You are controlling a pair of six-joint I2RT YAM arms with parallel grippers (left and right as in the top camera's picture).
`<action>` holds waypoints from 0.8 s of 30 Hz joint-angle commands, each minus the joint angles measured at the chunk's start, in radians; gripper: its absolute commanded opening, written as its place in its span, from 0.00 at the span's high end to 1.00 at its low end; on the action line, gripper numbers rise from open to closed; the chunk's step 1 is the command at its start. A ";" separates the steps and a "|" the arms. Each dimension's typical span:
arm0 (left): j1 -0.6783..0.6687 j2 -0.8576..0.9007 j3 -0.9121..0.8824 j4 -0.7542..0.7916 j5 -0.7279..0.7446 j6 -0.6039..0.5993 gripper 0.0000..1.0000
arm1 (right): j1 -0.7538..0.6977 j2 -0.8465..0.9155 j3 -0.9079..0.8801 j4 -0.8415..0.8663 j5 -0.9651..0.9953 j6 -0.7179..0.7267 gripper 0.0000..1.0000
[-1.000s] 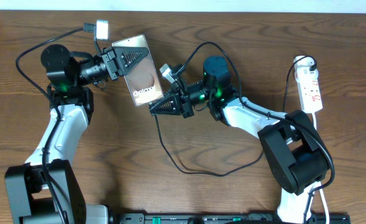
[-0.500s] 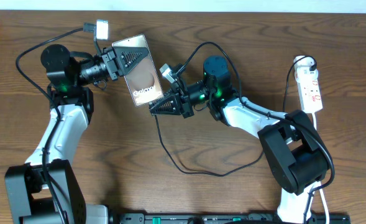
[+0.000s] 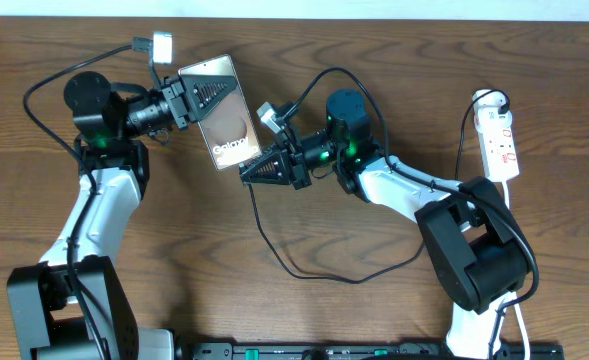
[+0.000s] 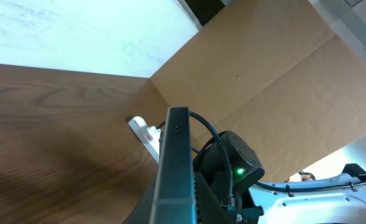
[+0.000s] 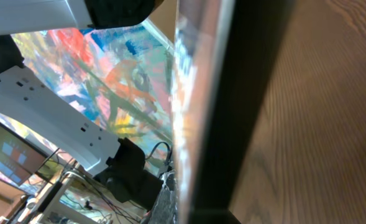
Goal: Plug charger to phone and switch on socket
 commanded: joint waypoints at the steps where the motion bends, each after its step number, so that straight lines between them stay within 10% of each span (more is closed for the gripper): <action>1: 0.007 -0.002 0.005 0.006 0.021 0.043 0.93 | 0.006 -0.014 0.028 0.007 0.015 -0.013 0.99; 24: 0.006 -0.002 0.005 0.007 -0.067 -0.109 0.92 | 0.011 -0.014 0.028 0.007 0.015 -0.024 0.99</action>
